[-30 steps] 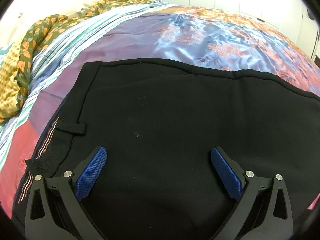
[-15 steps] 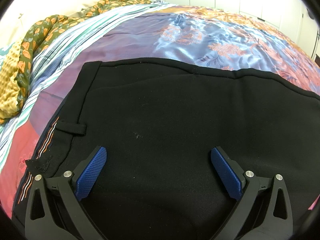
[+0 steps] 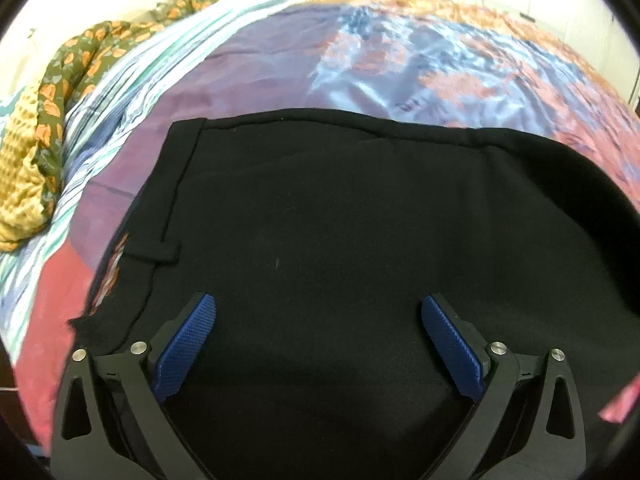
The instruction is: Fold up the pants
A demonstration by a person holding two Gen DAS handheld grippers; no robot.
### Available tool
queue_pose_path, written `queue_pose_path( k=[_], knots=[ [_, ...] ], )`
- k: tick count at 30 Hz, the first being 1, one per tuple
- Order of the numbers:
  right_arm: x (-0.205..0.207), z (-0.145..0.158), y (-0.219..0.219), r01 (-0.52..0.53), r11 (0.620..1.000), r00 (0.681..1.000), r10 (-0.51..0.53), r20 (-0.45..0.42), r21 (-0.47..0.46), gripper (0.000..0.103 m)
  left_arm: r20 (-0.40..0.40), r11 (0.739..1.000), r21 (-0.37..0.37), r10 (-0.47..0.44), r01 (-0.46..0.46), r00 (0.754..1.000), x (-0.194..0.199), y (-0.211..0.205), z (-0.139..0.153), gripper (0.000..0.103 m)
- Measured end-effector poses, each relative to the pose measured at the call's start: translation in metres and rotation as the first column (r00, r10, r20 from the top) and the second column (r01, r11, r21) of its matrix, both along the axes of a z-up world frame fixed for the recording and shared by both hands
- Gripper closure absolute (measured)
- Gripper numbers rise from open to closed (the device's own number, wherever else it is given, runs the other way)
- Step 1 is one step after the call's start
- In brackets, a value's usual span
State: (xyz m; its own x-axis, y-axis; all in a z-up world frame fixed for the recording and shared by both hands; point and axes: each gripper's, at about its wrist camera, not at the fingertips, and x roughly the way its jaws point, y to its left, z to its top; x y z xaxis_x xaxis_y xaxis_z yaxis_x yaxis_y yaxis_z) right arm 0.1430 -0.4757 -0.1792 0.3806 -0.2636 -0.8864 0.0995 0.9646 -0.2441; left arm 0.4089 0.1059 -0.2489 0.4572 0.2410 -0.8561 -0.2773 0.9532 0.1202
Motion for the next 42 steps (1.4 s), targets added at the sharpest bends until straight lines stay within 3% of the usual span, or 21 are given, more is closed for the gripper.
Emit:
queue_pose_path(
  k=[2, 4, 6, 10, 13, 16, 21, 29, 34, 39, 42],
  knots=[
    [-0.012, 0.014, 0.020, 0.012, 1.000, 0.997, -0.010, 0.077, -0.027, 0.038, 0.016, 1.000, -0.016, -0.024, 0.024, 1.000, -0.020, -0.010, 0.017, 0.001],
    [-0.018, 0.022, 0.046, -0.013, 0.999, 0.991, 0.019, 0.136, -0.048, 0.023, 0.043, 0.997, -0.048, -0.065, 0.067, 0.997, -0.051, -0.026, 0.031, 0.001],
    [-0.018, 0.026, 0.083, -0.062, 0.998, 0.978, 0.067, 0.197, -0.033, 0.018, 0.050, 0.991, -0.087, -0.102, 0.106, 0.994, -0.087, -0.041, 0.038, 0.001],
    [-0.010, 0.012, 0.158, -0.194, 0.969, 0.960, 0.155, 0.234, 0.155, 0.013, 0.039, 0.978, -0.144, -0.149, 0.153, 0.988, -0.144, -0.063, 0.030, 0.001],
    [0.008, -0.018, 0.199, -0.245, 0.902, 0.959, 0.171, 0.227, 0.355, 0.013, 0.010, 0.975, -0.127, -0.180, 0.180, 0.984, -0.157, -0.075, 0.019, 0.001],
    [0.023, -0.050, 0.220, -0.238, 0.875, 0.965, 0.165, 0.203, 0.423, 0.013, -0.027, 0.975, -0.127, -0.189, 0.184, 0.982, -0.158, -0.078, 0.005, 0.000],
    [0.029, -0.079, 0.203, -0.133, 0.897, 0.987, 0.081, 0.138, 0.422, 0.013, -0.022, 0.976, -0.127, -0.183, 0.179, 0.983, -0.156, -0.077, 0.001, 0.000],
    [0.005, -0.067, 0.139, 0.030, 0.912, 0.969, -0.127, 0.210, 0.410, 0.013, -0.031, 0.982, -0.108, -0.157, 0.153, 0.987, -0.154, -0.082, -0.002, 0.000],
    [0.003, -0.060, 0.131, 0.069, 0.911, 0.954, -0.180, 0.240, 0.408, 0.013, -0.040, 0.980, -0.120, -0.167, 0.162, 0.985, -0.154, -0.081, -0.002, 0.000],
    [-0.009, -0.055, 0.111, 0.112, 0.881, 0.923, -0.263, 0.281, 0.459, 0.013, -0.025, 0.980, -0.110, -0.172, 0.168, 0.985, -0.158, -0.081, -0.003, 0.000],
    [-0.019, -0.048, 0.084, 0.177, 0.848, 0.875, -0.367, 0.314, 0.499, 0.013, -0.031, 0.979, -0.112, -0.173, 0.168, 0.984, -0.158, -0.080, -0.003, 0.000]
  ],
)
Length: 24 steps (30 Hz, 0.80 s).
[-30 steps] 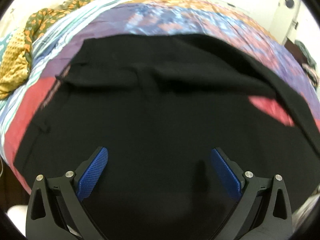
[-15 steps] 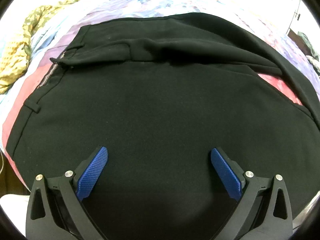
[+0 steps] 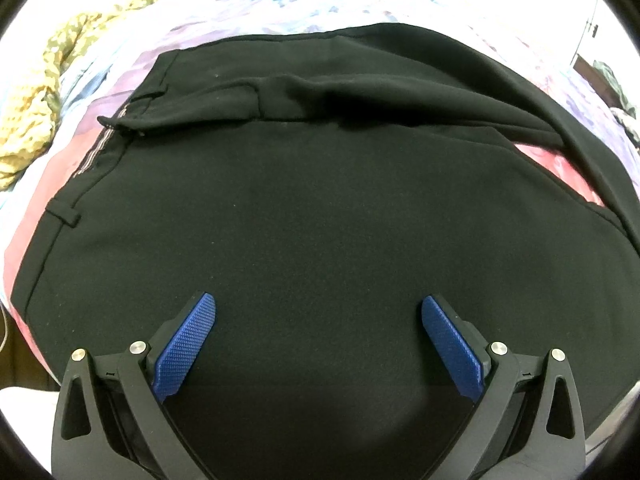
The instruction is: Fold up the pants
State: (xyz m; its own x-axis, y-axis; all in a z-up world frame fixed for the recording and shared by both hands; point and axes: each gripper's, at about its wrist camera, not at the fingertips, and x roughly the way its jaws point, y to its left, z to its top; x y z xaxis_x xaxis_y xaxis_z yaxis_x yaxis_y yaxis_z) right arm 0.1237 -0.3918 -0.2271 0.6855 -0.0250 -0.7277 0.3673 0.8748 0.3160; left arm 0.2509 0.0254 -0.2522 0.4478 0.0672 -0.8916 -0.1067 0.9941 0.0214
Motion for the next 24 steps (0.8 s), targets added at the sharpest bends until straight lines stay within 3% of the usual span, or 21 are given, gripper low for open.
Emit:
queue_pose_path(
  k=[4, 8, 9, 10, 12, 15, 17, 20, 22, 24],
  knots=[
    [-0.010, -0.001, -0.046, 0.149, 0.976, 0.985, -0.160, 0.057, 0.161, 0.013, 0.002, 1.000, 0.002, -0.003, 0.003, 1.000, 0.000, 0.000, 0.000, 0.000],
    [-0.012, -0.005, -0.071, 0.218, 0.932, 0.965, -0.249, 0.077, 0.290, 0.014, 0.003, 1.000, 0.006, -0.004, 0.004, 1.000, 0.000, 0.000, 0.001, 0.000],
    [-0.010, -0.005, -0.074, 0.225, 0.929, 0.965, -0.254, 0.062, 0.295, 0.022, -0.004, 1.000, 0.010, -0.003, 0.003, 1.000, 0.000, -0.001, 0.002, 0.000],
    [-0.005, -0.004, -0.077, 0.228, 0.931, 0.968, -0.247, 0.033, 0.283, 0.050, -0.019, 1.000, 0.017, -0.002, 0.002, 1.000, 0.001, -0.002, 0.005, 0.001],
    [0.004, -0.001, -0.080, 0.235, 0.948, 0.972, -0.234, -0.030, 0.217, 0.095, -0.049, 1.000, 0.004, -0.019, 0.019, 0.999, 0.006, -0.005, 0.017, 0.001],
    [0.012, 0.029, -0.073, 0.146, 0.975, 0.988, -0.152, 0.021, 0.170, 0.095, 0.024, 0.990, -0.132, -0.050, 0.052, 0.998, 0.029, 0.000, 0.054, 0.001],
    [0.013, 0.058, -0.060, 0.072, 0.988, 0.994, -0.083, 0.077, 0.137, 0.095, 0.060, 0.963, -0.265, -0.039, 0.054, 0.997, 0.062, 0.006, 0.076, 0.001],
    [0.014, 0.099, -0.047, -0.023, 0.994, 0.988, 0.007, 0.152, 0.105, 0.095, -0.002, 0.865, -0.501, -0.027, 0.022, 1.000, 0.135, 0.013, 0.080, 0.001],
    [0.011, 0.124, -0.036, -0.091, 0.992, 0.977, 0.073, 0.200, 0.083, 0.096, -0.055, 0.819, -0.573, -0.042, 0.003, 0.998, 0.182, 0.009, 0.069, 0.001],
    [0.005, 0.145, -0.024, -0.154, 0.986, 0.962, 0.135, 0.236, 0.067, 0.096, -0.113, 0.816, -0.577, -0.026, -0.044, 0.993, 0.219, 0.005, 0.054, 0.001]
  ],
)
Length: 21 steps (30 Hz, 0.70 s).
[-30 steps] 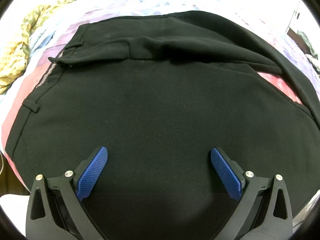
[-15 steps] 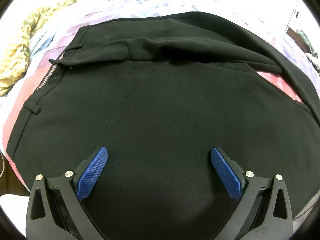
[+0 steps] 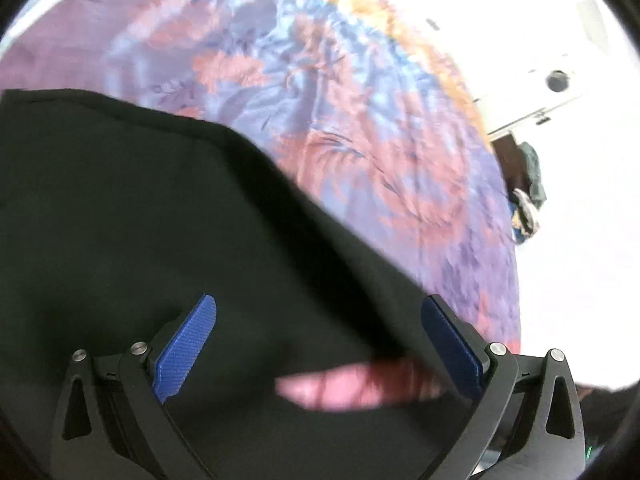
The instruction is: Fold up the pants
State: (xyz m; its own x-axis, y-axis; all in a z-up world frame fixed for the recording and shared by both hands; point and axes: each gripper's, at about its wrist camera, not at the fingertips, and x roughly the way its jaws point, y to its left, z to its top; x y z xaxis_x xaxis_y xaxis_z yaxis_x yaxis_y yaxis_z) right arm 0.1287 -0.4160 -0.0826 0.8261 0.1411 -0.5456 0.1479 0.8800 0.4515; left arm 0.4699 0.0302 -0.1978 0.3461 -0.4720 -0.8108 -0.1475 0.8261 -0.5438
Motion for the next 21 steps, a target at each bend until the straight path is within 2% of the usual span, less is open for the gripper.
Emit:
queue_pose_path(
  k=[4, 5, 6, 8, 9, 11, 14, 16, 18, 20, 21],
  knots=[
    [-0.021, 0.032, 0.023, -0.106, 0.993, 0.992, 0.108, 0.063, -0.048, 0.096, -0.071, 0.997, -0.017, 0.076, -0.077, 0.995, 0.033, 0.004, -0.023, 0.001],
    [-0.028, 0.038, 0.026, -0.129, 0.990, 0.988, 0.133, 0.076, -0.054, 0.096, -0.085, 0.995, -0.024, 0.092, -0.094, 0.992, 0.036, 0.005, -0.028, 0.005],
    [-0.035, 0.043, 0.027, -0.151, 0.987, 0.984, 0.154, 0.089, -0.048, 0.096, -0.088, 0.993, -0.035, 0.111, -0.114, 0.990, 0.036, 0.009, -0.031, 0.014],
    [-0.046, 0.046, 0.020, -0.157, 0.988, 0.982, 0.158, 0.108, -0.014, 0.097, -0.106, 0.985, -0.087, 0.142, -0.151, 0.984, 0.031, 0.017, -0.037, 0.097],
    [-0.049, 0.046, 0.013, -0.147, 0.989, 0.983, 0.146, 0.109, 0.004, 0.097, -0.110, 0.980, -0.112, 0.154, -0.166, 0.982, 0.026, 0.020, -0.037, 0.097],
    [-0.050, 0.037, -0.001, -0.106, 0.994, 0.992, 0.104, 0.071, 0.011, 0.096, -0.060, 0.962, -0.184, 0.195, -0.203, 0.979, 0.008, 0.034, -0.022, 0.098],
    [-0.029, 0.028, -0.017, -0.072, 0.997, 0.997, 0.072, 0.041, -0.010, 0.097, 0.125, 0.954, -0.219, 0.234, -0.203, 0.964, -0.033, 0.054, 0.049, 0.098],
    [-0.006, 0.029, -0.025, -0.071, 0.997, 0.996, 0.071, 0.060, 0.001, 0.097, 0.295, 0.963, -0.174, 0.249, -0.204, 0.922, -0.087, 0.070, 0.110, 0.097],
    [0.011, 0.030, -0.033, -0.062, 0.998, 0.995, 0.061, 0.076, 0.004, 0.096, 0.412, 0.968, -0.099, 0.250, -0.230, 0.876, -0.146, 0.080, 0.143, 0.095],
    [0.027, 0.023, -0.043, -0.066, 0.998, 0.997, 0.066, 0.049, 0.004, 0.096, 0.446, 0.961, -0.033, 0.261, -0.276, 0.856, -0.203, 0.080, 0.142, 0.090],
    [0.033, 0.014, -0.049, -0.061, 0.998, 0.998, 0.061, 0.009, 0.000, 0.096, 0.421, 0.953, -0.014, 0.279, -0.302, 0.863, -0.231, 0.076, 0.124, 0.088]
  ],
)
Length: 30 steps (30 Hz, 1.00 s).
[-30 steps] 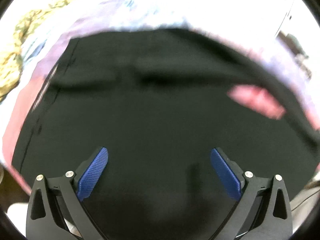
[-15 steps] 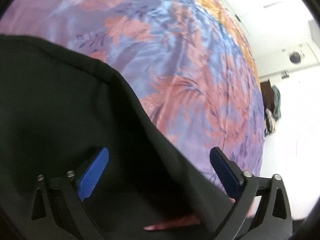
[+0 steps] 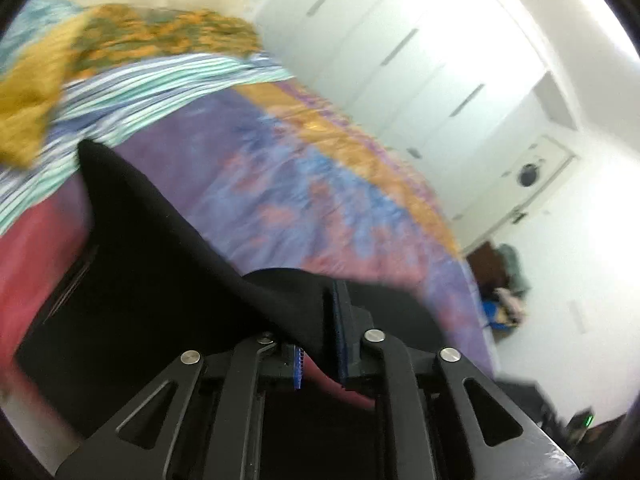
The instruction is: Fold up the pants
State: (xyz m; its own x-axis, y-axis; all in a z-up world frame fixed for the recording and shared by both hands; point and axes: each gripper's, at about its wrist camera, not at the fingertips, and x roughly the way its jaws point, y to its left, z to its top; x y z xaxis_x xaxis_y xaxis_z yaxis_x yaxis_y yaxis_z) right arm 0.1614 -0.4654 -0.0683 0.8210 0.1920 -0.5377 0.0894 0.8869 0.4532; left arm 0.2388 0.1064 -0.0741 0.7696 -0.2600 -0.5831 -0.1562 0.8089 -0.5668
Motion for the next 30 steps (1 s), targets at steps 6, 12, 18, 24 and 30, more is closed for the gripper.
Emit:
queue_pose_path(
  k=[6, 12, 18, 24, 30],
  knots=[
    [-0.007, -0.100, -0.058, 0.145, 0.989, 0.936, -0.144, -0.320, -0.022, 0.096, -0.382, 0.996, -0.081, -0.068, 0.040, 0.921, -0.055, -0.038, -0.150, 0.091],
    [-0.020, -0.132, -0.082, 0.237, 0.971, 0.883, -0.223, -0.414, -0.018, 0.096, -0.357, 0.996, -0.032, -0.093, 0.088, 0.929, -0.050, -0.047, -0.140, 0.090],
    [-0.002, -0.124, -0.062, 0.134, 0.959, 0.865, -0.235, -0.443, -0.248, 0.096, -0.362, 0.995, -0.016, -0.101, 0.102, 0.927, -0.053, -0.058, -0.142, 0.090],
    [0.001, -0.130, -0.073, 0.118, 0.926, 0.834, -0.288, -0.471, -0.357, 0.096, -0.362, 0.990, -0.018, -0.140, 0.143, 0.922, -0.037, -0.077, -0.147, 0.088],
    [-0.013, -0.131, -0.088, 0.201, 0.899, 0.803, -0.379, -0.460, -0.390, 0.096, -0.353, 0.978, 0.025, -0.185, 0.207, 0.917, -0.040, -0.098, -0.147, 0.087]
  ],
)
